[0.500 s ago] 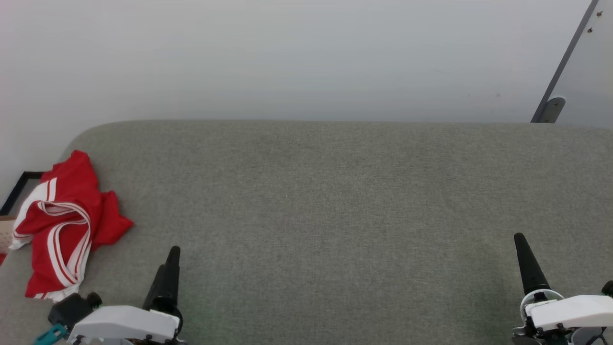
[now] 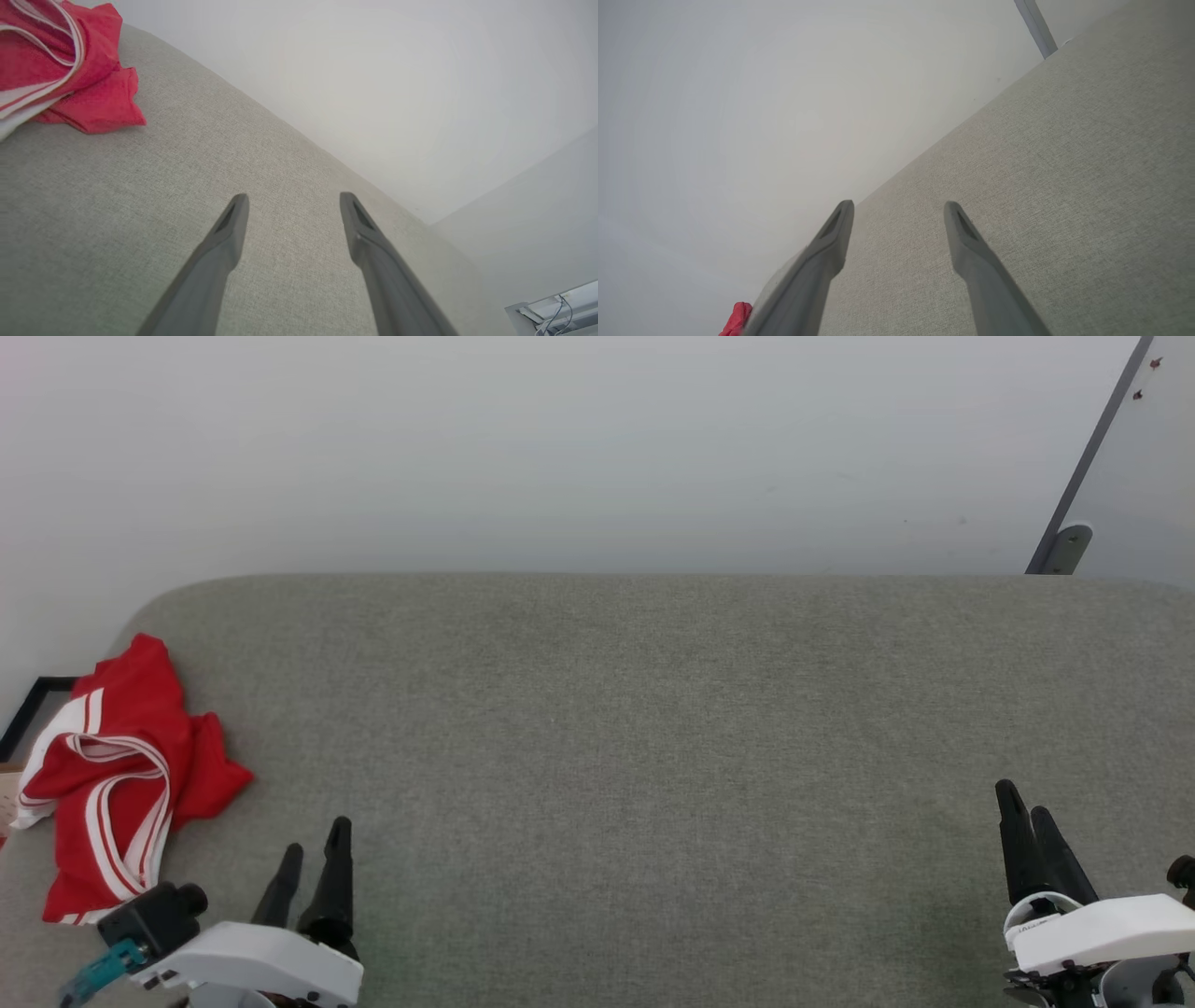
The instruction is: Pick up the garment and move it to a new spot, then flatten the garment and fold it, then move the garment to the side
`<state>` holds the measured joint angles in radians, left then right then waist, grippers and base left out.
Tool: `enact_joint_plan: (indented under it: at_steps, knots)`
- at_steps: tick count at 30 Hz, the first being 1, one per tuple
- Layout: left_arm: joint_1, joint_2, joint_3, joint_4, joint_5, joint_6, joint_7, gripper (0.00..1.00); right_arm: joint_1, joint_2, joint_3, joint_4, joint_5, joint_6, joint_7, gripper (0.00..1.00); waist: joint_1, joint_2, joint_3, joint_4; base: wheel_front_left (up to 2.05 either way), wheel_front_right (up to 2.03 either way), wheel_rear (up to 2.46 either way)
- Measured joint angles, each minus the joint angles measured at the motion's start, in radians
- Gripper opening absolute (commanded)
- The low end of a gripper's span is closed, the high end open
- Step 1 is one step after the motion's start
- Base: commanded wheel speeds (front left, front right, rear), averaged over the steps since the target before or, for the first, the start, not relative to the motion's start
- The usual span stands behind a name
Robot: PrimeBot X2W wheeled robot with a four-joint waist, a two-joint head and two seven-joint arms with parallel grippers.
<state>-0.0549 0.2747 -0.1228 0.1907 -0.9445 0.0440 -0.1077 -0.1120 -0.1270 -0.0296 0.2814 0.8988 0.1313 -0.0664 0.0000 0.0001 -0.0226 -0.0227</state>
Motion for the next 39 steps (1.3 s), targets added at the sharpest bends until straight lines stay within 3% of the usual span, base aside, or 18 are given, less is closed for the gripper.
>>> enact_joint_plan:
  at_steps: [12, 39]
  knots:
    - [0.0, 0.031, -0.003, -0.014, 0.17, 0.003, -0.034, 1.0, -0.007, -0.007, -0.007, -0.008, -0.167, 0.0, -0.018, 1.0, 0.0001, 0.0, 0.0, -0.004, 0.0, 0.0, 0.0]
    - [0.024, 0.045, 0.026, -0.047, 0.447, -0.004, -0.096, 1.0, -0.011, -0.018, -0.001, -0.042, -0.399, 0.0, -0.054, 1.0, 0.0, 0.0, -0.006, -0.014, 0.0, 0.0, 0.0]
